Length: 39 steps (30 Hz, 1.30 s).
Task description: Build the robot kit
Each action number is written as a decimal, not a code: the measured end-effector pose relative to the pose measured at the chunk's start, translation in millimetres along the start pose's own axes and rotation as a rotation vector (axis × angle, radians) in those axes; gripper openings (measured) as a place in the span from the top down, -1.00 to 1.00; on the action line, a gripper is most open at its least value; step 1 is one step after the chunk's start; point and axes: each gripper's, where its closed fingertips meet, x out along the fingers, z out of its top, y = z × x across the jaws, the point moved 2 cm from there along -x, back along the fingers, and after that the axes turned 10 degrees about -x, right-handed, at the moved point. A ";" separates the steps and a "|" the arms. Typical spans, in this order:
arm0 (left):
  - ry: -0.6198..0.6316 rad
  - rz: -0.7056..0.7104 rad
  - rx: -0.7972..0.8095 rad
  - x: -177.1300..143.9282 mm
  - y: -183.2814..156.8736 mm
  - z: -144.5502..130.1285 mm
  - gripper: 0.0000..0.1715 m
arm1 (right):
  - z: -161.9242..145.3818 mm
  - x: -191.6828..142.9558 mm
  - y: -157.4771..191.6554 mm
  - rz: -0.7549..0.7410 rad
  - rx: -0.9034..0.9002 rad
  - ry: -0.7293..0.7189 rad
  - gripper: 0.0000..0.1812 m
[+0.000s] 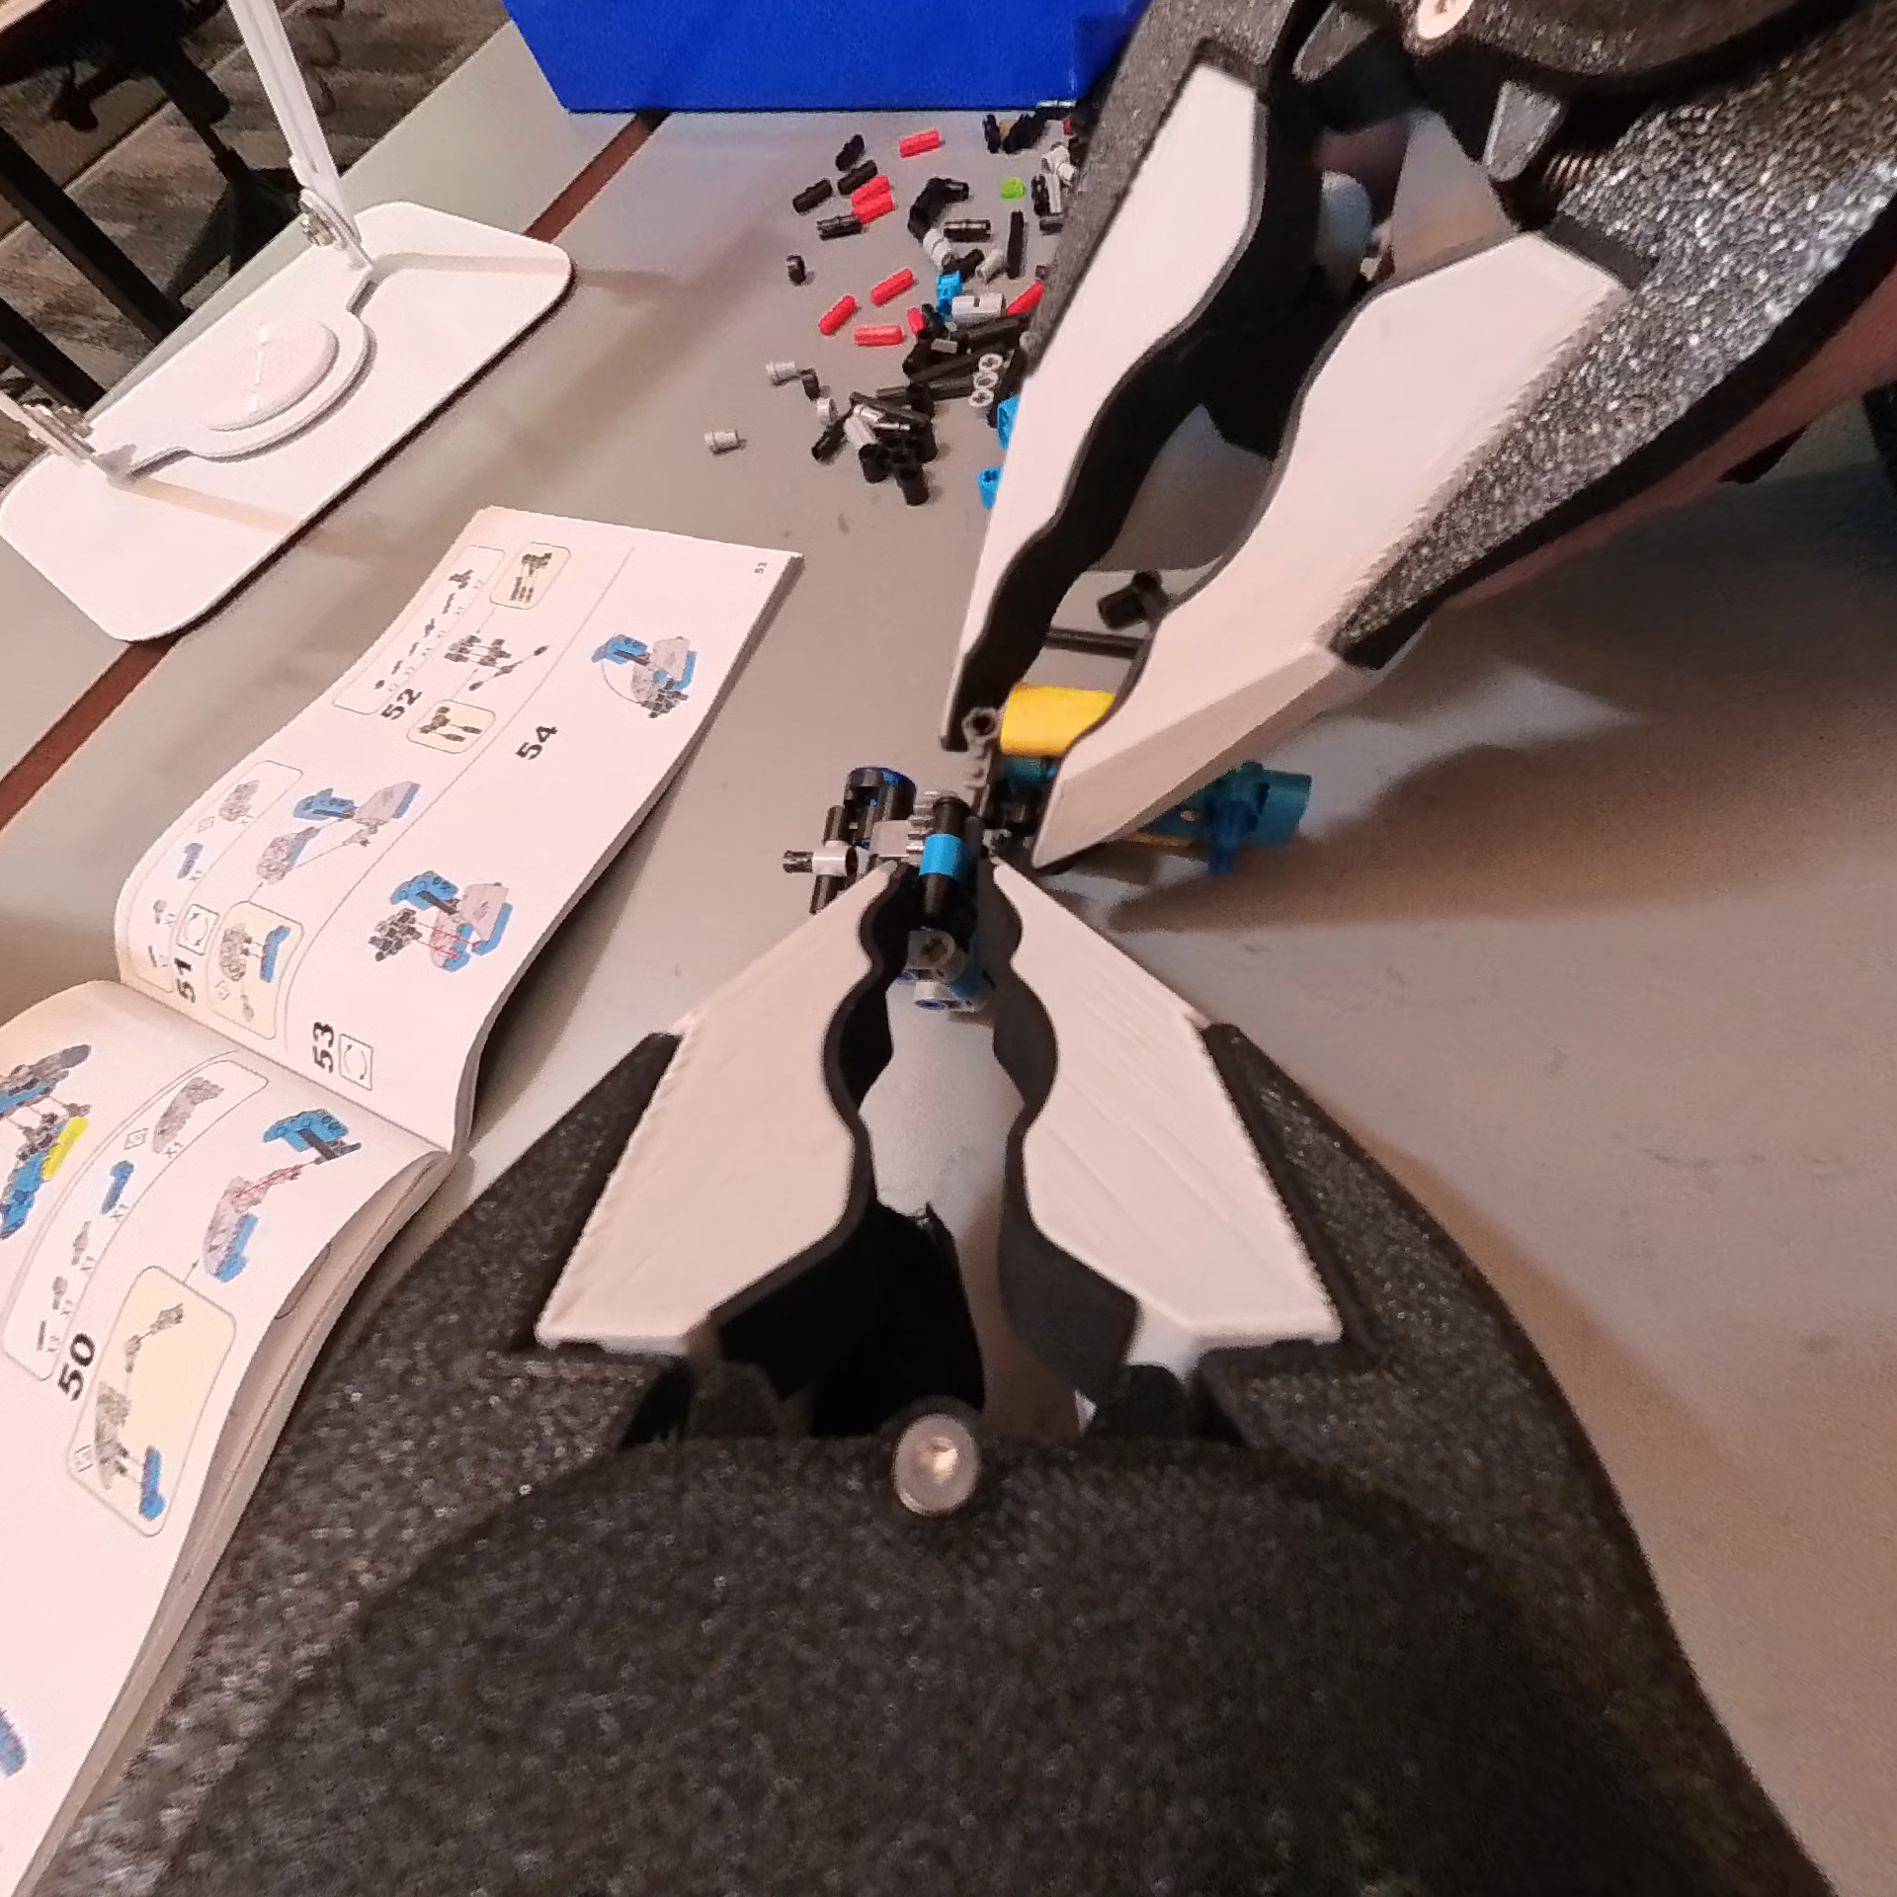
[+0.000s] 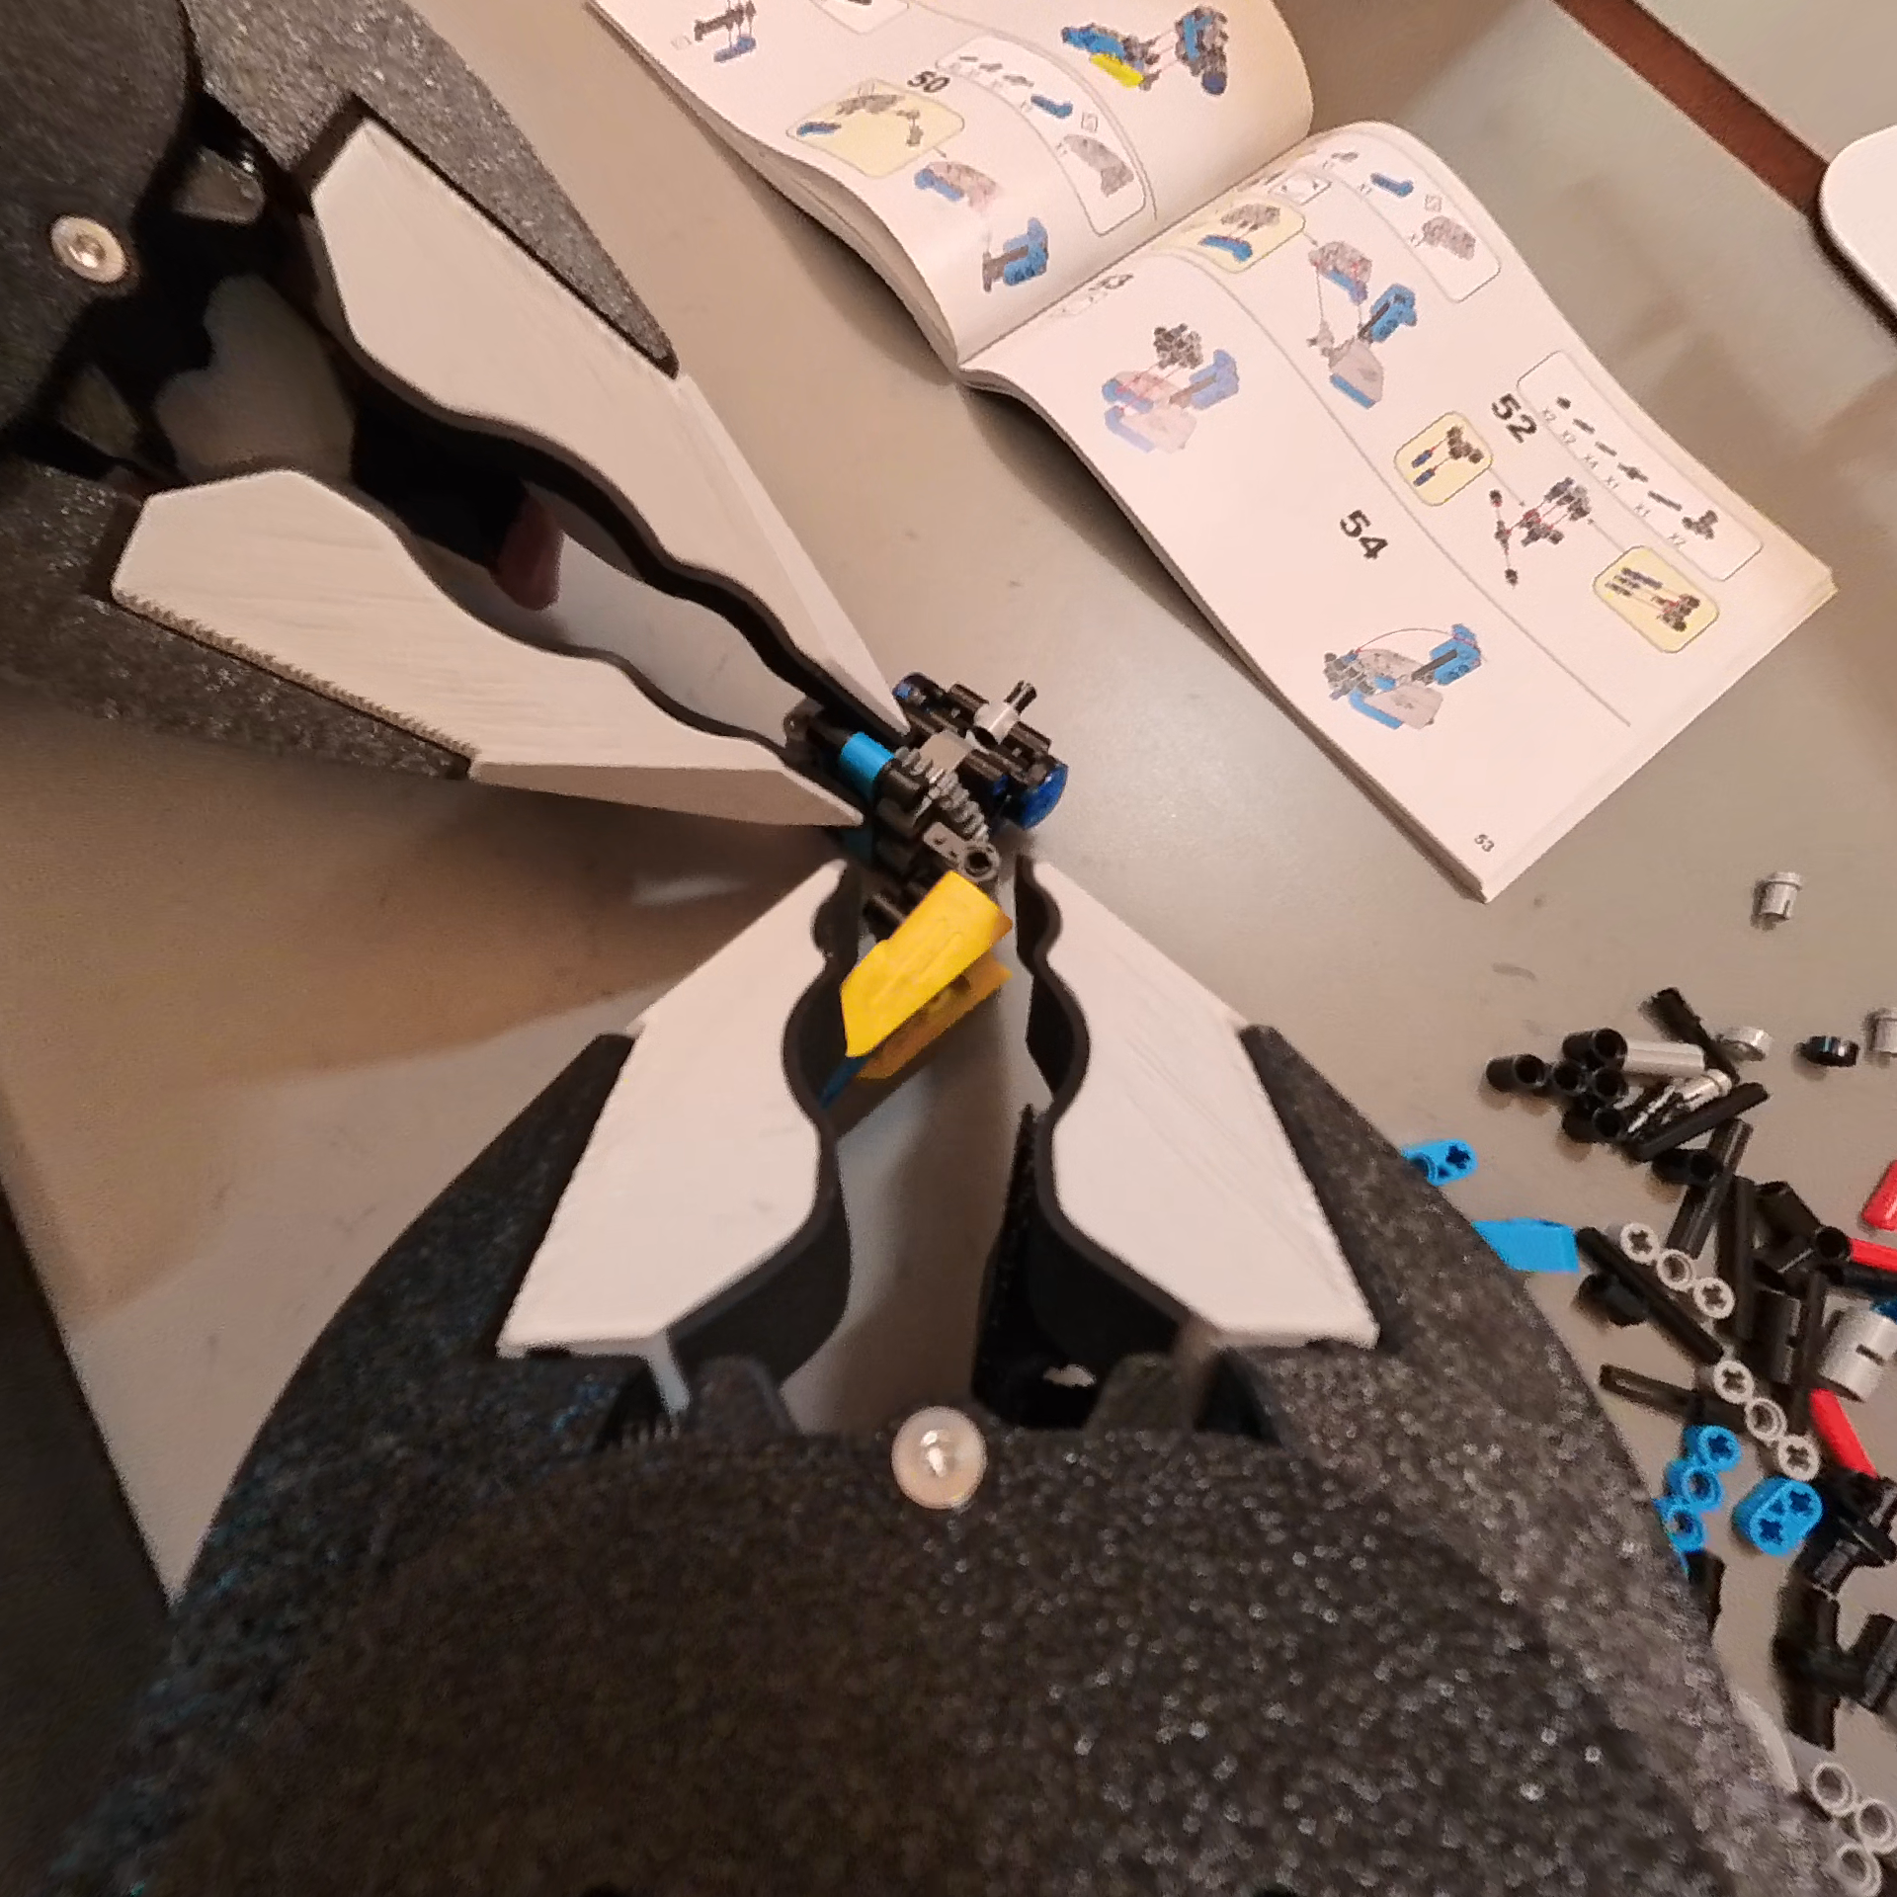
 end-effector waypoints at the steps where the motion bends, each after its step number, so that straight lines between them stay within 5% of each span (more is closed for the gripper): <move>1: 0.000 -0.001 -0.001 0.0 0.0 0.0 0.85 | -2.6 -0.1 -0.4 -0.005 0.001 0.010 0.66; 39: -0.006 -0.034 0.040 0.1 -6.0 0.2 0.85 | -3.8 -3.7 8.9 0.037 0.128 0.020 0.70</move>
